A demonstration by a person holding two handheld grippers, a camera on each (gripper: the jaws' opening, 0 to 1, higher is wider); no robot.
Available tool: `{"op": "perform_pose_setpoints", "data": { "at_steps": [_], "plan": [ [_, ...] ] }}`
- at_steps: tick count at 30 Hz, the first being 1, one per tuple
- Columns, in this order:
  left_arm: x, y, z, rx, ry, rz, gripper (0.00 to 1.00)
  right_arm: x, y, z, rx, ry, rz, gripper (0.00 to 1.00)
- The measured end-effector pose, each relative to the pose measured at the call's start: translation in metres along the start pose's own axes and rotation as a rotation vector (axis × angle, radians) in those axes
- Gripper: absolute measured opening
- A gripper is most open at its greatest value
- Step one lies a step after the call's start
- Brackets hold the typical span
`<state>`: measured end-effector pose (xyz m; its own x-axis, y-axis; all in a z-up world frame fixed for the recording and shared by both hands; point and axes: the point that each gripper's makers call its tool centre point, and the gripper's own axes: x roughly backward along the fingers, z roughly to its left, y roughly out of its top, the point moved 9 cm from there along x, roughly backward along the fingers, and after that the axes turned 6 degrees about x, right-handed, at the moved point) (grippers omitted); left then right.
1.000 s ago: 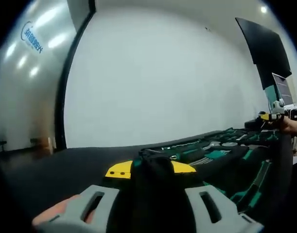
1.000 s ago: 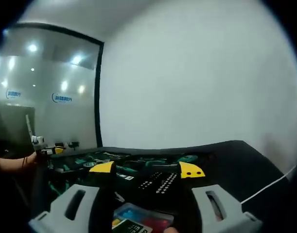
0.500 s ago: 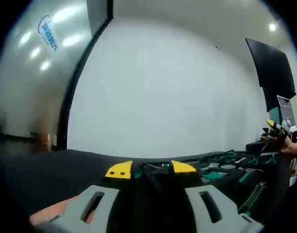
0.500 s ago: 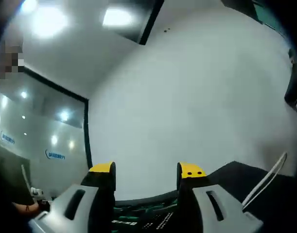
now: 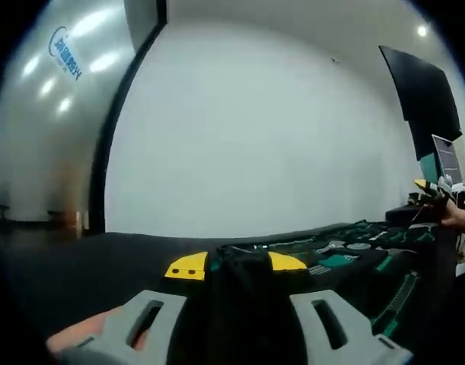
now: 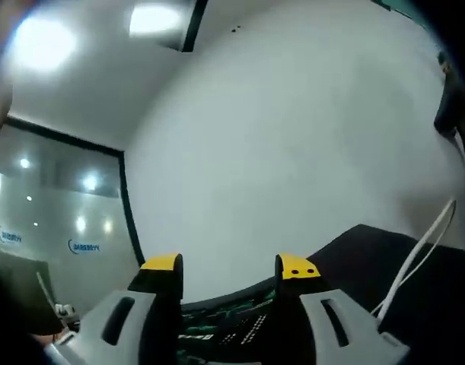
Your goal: Pick up the tools and put them into their designated positions in the toolbox.
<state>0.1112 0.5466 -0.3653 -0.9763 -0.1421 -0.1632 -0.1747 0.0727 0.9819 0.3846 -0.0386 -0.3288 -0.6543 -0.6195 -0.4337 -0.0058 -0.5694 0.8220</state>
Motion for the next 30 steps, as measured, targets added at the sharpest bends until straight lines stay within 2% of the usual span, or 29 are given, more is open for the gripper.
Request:
{"op": "perform_pose_setpoints", "data": {
  "at_steps": [15, 19, 24, 30],
  "plan": [
    [0.0, 0.0, 0.0, -0.003, -0.005, -0.001, 0.25, -0.004, -0.014, 0.011, 0.068, 0.031, 0.124, 0.45],
    [0.001, 0.001, -0.004, -0.01, -0.012, -0.004, 0.25, -0.008, -0.023, 0.015, 0.102, 0.056, 0.191, 0.45],
    [0.001, 0.002, -0.003, 0.0, -0.015, -0.012, 0.25, -0.011, -0.03, 0.022, 0.124, 0.107, 0.235, 0.45],
    [0.001, 0.001, -0.004, -0.012, -0.022, -0.006, 0.25, -0.012, -0.031, 0.019, 0.122, 0.097, 0.254, 0.45]
  ]
}}
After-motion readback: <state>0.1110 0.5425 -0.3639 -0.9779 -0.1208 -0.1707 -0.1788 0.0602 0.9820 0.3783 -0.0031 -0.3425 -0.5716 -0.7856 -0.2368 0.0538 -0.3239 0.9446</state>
